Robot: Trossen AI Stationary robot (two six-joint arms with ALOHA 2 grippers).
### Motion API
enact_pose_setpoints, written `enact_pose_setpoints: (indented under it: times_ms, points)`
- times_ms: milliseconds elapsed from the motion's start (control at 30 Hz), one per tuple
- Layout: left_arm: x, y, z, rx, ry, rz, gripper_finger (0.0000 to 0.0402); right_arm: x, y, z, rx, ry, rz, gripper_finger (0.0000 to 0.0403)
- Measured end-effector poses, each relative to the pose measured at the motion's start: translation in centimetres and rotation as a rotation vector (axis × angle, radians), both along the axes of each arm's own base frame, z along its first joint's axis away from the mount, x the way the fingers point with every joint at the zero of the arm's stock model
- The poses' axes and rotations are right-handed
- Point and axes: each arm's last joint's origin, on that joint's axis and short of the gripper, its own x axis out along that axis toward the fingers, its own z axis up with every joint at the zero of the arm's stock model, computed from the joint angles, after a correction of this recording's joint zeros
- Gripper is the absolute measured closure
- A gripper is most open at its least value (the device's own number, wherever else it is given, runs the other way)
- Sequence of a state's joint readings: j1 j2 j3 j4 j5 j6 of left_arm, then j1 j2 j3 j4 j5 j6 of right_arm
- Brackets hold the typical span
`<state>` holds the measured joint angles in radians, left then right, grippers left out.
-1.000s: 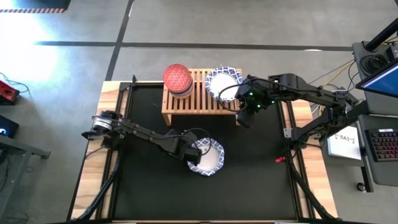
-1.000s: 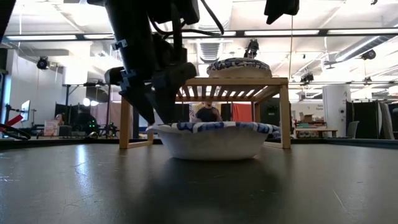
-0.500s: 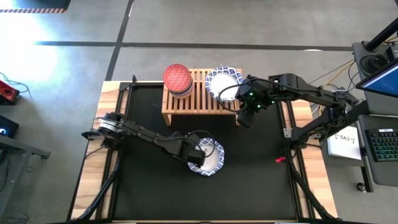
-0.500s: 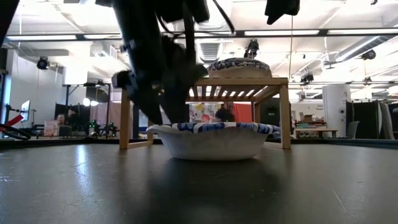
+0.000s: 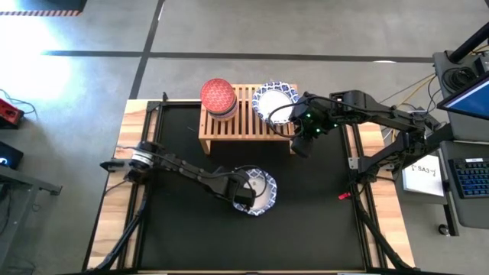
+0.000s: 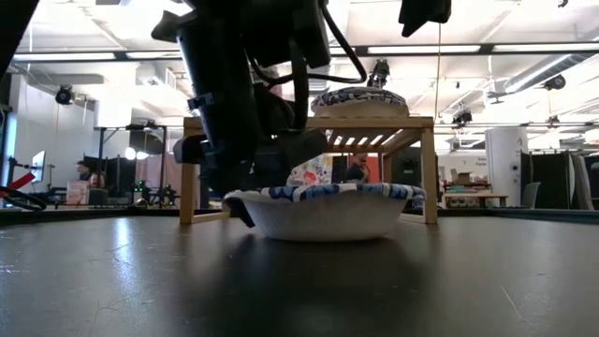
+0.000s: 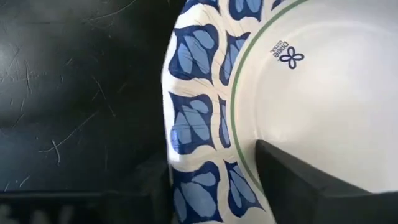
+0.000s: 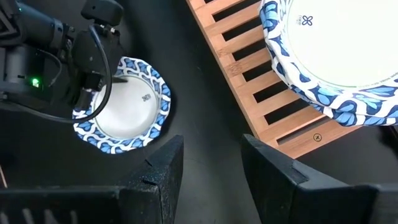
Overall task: Place and stack bowls onto a shelf
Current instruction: Stack the white bowl on top of the white bowl on the shelf
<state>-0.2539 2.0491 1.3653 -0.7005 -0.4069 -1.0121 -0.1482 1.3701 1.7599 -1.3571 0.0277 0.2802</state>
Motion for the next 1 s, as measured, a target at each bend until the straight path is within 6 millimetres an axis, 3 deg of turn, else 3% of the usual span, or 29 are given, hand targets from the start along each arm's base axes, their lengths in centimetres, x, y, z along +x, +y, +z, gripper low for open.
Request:
enact_pose_setpoints:
  times_ms: [300, 500, 700, 833, 1000]
  points:
    - [0.2, -0.9, 1.3, -0.031, 0.001, -0.079, 0.0387, 0.1, 0.0, -0.1, 0.0, 0.004, 0.0, 0.0252]
    - [0.7, -1.4, 2.9, -0.003, 0.024, -0.178, 0.0387, 0.7, -0.1, -0.5, 0.002, 0.021, 0.0, 0.0252]
    - [1.2, -0.9, 6.3, 0.151, 0.093, -0.223, 0.0399, 1.5, 0.0, -1.5, 0.034, 0.056, -0.038, 0.0252]
    - [2.0, -0.9, 9.1, 0.259, 0.038, -0.222, 0.0401, 1.9, 1.0, -2.6, 0.059, 0.095, -0.044, 0.0252]
    - [2.5, -1.0, 10.9, 0.427, -0.059, -0.138, 0.0401, 1.9, 3.0, -4.0, 0.073, 0.137, -0.007, 0.0252]
